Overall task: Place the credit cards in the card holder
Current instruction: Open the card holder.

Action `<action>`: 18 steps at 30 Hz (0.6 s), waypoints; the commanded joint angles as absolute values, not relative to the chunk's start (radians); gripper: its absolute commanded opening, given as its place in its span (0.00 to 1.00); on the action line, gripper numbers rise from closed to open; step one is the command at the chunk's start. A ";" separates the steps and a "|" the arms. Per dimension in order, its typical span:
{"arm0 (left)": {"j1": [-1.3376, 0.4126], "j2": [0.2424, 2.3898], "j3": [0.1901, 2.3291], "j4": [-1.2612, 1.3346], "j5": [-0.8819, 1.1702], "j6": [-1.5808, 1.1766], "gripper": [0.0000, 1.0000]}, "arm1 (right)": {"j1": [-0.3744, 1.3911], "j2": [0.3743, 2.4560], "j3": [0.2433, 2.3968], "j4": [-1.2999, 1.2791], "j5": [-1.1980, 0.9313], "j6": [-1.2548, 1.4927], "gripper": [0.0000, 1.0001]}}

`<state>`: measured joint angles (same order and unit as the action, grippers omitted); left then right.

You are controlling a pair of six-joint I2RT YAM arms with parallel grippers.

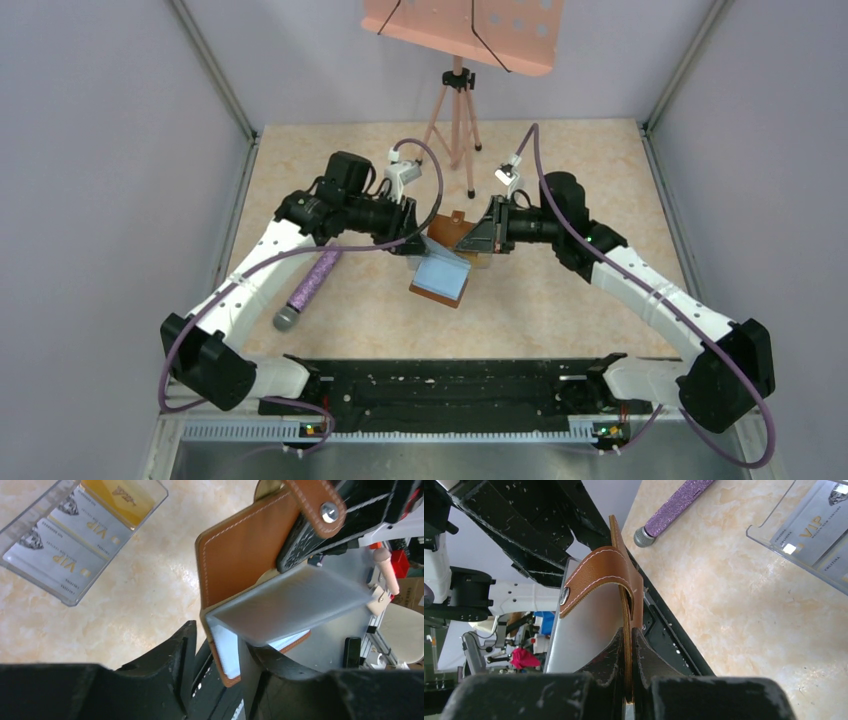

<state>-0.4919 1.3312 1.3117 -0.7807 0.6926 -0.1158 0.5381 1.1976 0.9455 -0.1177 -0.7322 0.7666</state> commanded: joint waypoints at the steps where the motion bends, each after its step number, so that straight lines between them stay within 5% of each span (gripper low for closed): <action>1: -0.494 1.302 1.288 -0.652 0.756 -0.174 0.44 | 0.533 1.158 0.941 -0.054 -0.775 0.781 0.00; 18: -0.376 1.269 1.135 -0.374 1.040 -0.352 0.67 | 0.533 1.153 0.916 0.079 -0.857 0.861 0.00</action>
<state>-0.4038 1.3098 1.1511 -0.5194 0.8967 -0.2935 0.5381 1.1801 0.9203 -0.0219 -0.8097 0.8303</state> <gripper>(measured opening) 0.658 0.012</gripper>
